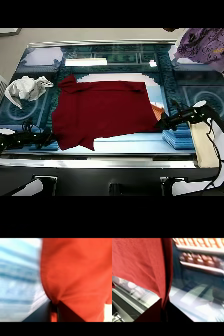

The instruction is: Fold the clothes and pants, and hang the long-sleeved shirts on hangers.

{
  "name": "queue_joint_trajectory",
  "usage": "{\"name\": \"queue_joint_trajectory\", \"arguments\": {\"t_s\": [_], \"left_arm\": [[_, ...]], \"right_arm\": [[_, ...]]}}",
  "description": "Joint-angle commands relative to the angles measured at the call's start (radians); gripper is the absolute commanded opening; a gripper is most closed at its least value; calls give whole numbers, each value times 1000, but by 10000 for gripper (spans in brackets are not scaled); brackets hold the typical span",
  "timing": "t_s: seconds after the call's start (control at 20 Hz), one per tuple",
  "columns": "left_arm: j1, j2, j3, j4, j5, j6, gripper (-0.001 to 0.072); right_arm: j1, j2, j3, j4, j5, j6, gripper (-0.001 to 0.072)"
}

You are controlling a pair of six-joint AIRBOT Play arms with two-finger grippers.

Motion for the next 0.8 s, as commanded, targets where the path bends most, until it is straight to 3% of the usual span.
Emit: {"name": "queue_joint_trajectory", "arguments": {"t_s": [0.0,0.2,0.4,0.6,0.75], "left_arm": [[-8,-5,14,-40,5,1,15],[-49,-1,122,-56,0,18,12],[-163,-1,399,-56,5,-14,12],[-223,-1,859,-22,-3,-74,11],[-226,13,1257,114,-50,-166,11]], "right_arm": [[1,13,1,19,18,2,34],[85,70,2,143,-8,-51,32],[238,180,111,145,-190,0,32],[294,274,516,48,-340,113,32],[294,346,861,-68,-407,214,32]]}}
